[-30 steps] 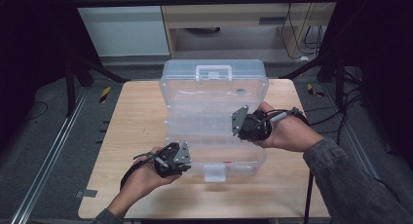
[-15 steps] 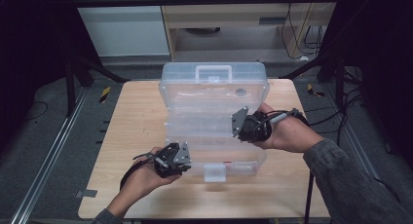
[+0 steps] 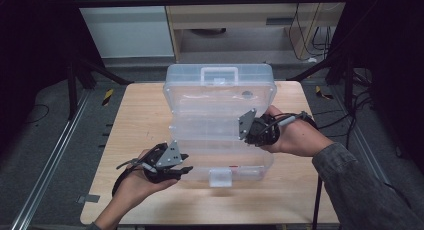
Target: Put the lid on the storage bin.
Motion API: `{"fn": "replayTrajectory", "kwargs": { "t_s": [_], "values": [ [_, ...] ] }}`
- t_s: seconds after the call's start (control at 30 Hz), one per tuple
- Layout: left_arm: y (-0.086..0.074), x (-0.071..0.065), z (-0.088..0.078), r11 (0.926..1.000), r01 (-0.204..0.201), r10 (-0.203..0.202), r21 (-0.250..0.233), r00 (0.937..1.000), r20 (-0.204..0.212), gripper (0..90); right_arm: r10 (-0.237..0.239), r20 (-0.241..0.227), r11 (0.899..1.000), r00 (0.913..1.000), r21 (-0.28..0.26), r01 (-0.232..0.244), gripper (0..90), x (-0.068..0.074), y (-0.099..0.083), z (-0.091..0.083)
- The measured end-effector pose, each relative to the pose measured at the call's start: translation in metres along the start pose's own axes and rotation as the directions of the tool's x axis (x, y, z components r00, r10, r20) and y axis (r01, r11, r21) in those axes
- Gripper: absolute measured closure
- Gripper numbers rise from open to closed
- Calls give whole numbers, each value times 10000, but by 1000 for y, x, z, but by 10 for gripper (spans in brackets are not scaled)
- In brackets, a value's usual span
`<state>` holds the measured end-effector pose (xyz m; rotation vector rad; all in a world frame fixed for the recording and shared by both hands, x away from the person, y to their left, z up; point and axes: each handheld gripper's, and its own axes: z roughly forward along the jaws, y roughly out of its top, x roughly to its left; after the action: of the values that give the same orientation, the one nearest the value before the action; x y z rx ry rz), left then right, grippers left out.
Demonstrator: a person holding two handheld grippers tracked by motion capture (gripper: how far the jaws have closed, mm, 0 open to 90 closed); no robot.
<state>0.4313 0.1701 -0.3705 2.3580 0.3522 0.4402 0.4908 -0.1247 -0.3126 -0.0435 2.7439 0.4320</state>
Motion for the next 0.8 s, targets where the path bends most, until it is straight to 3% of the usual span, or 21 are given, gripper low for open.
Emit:
{"fn": "replayTrajectory", "kwargs": {
  "t_s": [0.17,0.2,0.33,0.43,0.5,0.6,0.67,0.73,0.8],
  "values": [
    [1,10,-14,9960,813,-801,-358,9962,336,640,47,-16,10000,10000,2,-47,847,0,0,0],
    [2,15,-19,9950,961,-945,-284,9942,518,705,41,-4,10000,10000,9,-41,845,0,0,0],
    [6,27,-28,9943,1048,-1057,199,9930,532,771,7,6,10000,10000,0,-7,844,0,0,0],
    [10,36,-35,9911,1214,-1239,545,9913,451,789,36,50,10000,10000,17,-36,842,0,0,0],
    [14,42,-41,9918,1176,-1193,503,9923,321,813,41,39,10000,10000,17,-41,842,0,0,0],
    [18,49,-48,9888,1456,-1464,318,9889,252,838,43,30,10000,10000,7,-43,842,1,0,0],
    [21,59,-55,9831,1830,-1831,95,9830,103,854,27,18,10000,10000,12,-27,842,0,0,0],
    [22,61,-56,9815,1914,-1914,13,9815,51,862,26,21,10000,10000,6,-26,842,0,0,0],
    [26,74,-56,9750,2218,-2219,-125,9750,-79,876,27,2,10000,10000,-47,-27,842,0,0,1]
  ]
}}
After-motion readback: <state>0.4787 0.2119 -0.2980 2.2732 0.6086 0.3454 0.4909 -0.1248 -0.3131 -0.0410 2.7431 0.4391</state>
